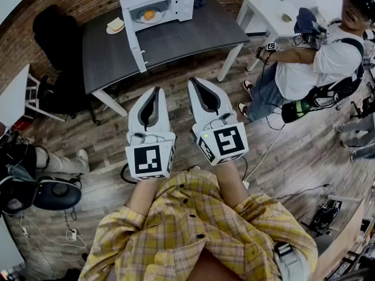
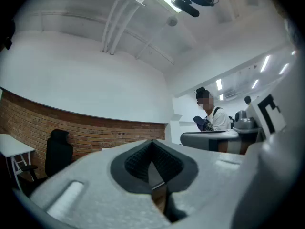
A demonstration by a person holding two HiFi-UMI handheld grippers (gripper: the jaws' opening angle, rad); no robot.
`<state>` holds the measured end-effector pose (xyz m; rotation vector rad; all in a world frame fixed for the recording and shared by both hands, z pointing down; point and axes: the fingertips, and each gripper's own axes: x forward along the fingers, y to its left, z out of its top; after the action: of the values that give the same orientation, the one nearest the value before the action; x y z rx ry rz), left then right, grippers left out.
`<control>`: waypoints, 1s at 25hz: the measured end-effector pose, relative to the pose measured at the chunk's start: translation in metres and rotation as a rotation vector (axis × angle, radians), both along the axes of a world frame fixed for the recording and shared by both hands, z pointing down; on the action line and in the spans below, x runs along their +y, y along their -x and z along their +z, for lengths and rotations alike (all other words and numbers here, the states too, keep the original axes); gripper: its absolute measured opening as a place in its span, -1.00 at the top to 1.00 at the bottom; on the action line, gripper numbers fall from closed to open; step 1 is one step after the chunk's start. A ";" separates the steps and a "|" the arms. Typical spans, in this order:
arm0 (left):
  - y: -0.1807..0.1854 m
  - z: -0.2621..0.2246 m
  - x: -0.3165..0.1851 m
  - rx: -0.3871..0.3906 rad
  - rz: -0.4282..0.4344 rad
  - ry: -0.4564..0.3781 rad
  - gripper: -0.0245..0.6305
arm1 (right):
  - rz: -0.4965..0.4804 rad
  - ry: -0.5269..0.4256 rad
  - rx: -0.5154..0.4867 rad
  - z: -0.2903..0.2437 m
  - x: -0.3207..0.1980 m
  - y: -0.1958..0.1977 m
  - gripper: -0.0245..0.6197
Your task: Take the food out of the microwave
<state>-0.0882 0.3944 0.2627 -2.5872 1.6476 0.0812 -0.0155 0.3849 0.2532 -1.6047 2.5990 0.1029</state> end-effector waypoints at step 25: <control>-0.064 0.021 -0.087 0.015 -0.063 0.017 0.93 | -0.023 0.068 -0.043 0.026 -0.089 -0.064 0.92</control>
<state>-0.0242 0.3075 0.2837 -2.5510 1.7408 0.0838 0.0483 0.2964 0.2790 -1.5797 2.6147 -0.0219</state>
